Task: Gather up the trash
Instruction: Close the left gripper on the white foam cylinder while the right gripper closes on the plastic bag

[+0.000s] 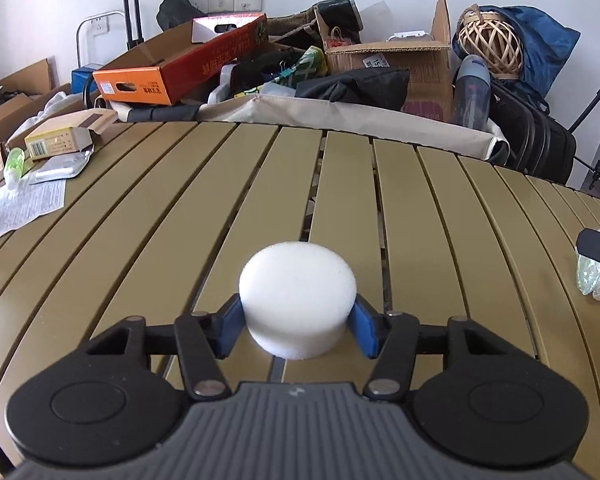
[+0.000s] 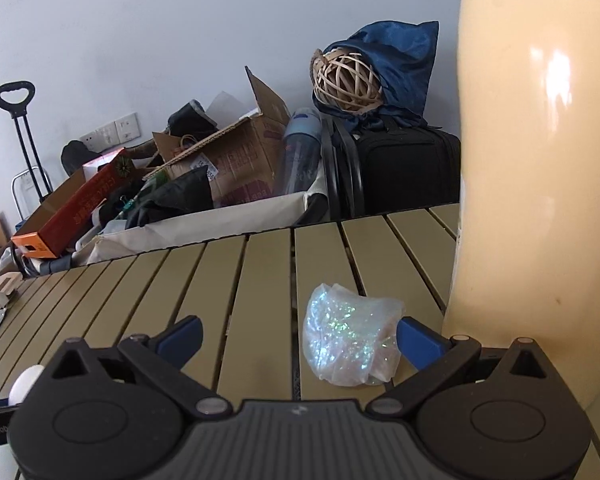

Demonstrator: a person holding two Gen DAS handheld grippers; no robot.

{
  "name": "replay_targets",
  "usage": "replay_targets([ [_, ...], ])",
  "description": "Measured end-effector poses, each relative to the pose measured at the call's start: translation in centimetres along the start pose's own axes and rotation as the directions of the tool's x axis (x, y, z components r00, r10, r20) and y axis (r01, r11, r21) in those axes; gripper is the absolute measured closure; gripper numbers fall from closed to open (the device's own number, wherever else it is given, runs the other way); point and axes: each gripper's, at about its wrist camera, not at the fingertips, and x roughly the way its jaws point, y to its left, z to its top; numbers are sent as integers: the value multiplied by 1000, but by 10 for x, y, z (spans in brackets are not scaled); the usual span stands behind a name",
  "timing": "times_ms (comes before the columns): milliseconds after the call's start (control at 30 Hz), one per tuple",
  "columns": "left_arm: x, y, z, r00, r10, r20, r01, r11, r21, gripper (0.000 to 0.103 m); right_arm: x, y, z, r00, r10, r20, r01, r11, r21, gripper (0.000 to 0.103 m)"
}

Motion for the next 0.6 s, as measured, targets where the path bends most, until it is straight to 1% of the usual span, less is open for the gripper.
replay_targets([
  [67,0,1,0,1000,0,8,0,1000,-4,49,3,2,1,1000,-9,-4,9,1000,-14,0],
  [200,-2,6,2,1000,-17,11,17,1000,-12,49,12,3,4,999,-23,-30,22,1000,-6,1],
  [300,-7,8,2,999,-20,27,20,1000,-3,49,20,6,5,998,-40,-37,40,999,-18,7],
  [400,-12,11,3,999,-26,38,26,1000,2,49,29,4,5,997,-45,-61,45,999,-3,19],
  [467,-14,12,3,999,-27,46,27,1000,7,49,33,1,4,996,-31,-87,33,999,26,50],
  [533,-17,13,4,998,-31,52,30,999,10,49,35,-2,3,995,-21,-94,26,998,49,52],
  [600,-20,14,4,998,-36,57,35,999,9,49,32,-2,1,996,-22,-85,25,999,39,54],
])
